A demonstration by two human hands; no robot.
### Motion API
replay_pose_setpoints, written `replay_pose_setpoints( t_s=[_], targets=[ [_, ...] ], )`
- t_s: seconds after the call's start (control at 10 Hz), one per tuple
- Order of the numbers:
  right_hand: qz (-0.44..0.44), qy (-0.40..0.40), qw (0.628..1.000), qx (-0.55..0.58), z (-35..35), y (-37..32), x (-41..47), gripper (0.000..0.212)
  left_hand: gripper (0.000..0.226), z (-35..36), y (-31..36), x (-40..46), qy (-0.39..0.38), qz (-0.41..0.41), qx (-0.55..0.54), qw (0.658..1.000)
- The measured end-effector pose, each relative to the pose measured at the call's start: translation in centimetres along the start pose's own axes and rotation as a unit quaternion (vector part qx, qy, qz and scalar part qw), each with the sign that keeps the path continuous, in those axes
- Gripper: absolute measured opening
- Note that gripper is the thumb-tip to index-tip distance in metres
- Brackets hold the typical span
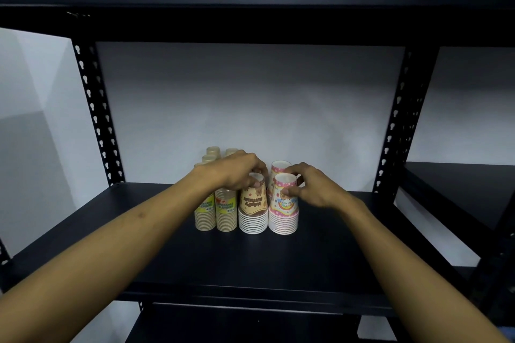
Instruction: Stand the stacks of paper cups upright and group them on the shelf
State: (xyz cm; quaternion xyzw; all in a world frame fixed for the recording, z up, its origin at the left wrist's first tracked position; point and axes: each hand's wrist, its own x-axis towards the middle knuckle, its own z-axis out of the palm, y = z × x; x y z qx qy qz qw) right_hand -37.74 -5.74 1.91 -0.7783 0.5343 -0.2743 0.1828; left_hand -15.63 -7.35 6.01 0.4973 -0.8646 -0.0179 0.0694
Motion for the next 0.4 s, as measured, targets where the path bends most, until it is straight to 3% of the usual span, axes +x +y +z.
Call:
replay_pose_setpoints(
  t_s=[0.2,0.3,0.4],
  targets=[
    [0.002,0.01,1.0,0.001,0.3,0.2,-0.1,0.049,0.036,-0.1,0.6,-0.3,-0.007,-0.017,0.0,1.0],
    [-0.009,0.026,0.999,0.045,0.9,0.6,-0.6,0.061,0.041,0.0,1.6,-1.4,0.031,-0.014,0.02,0.999],
    [0.021,0.077,0.99,0.113,2.0,1.2,-2.2,0.07,0.041,1.2,3.0,-3.0,0.169,0.028,0.034,0.985]
  ],
)
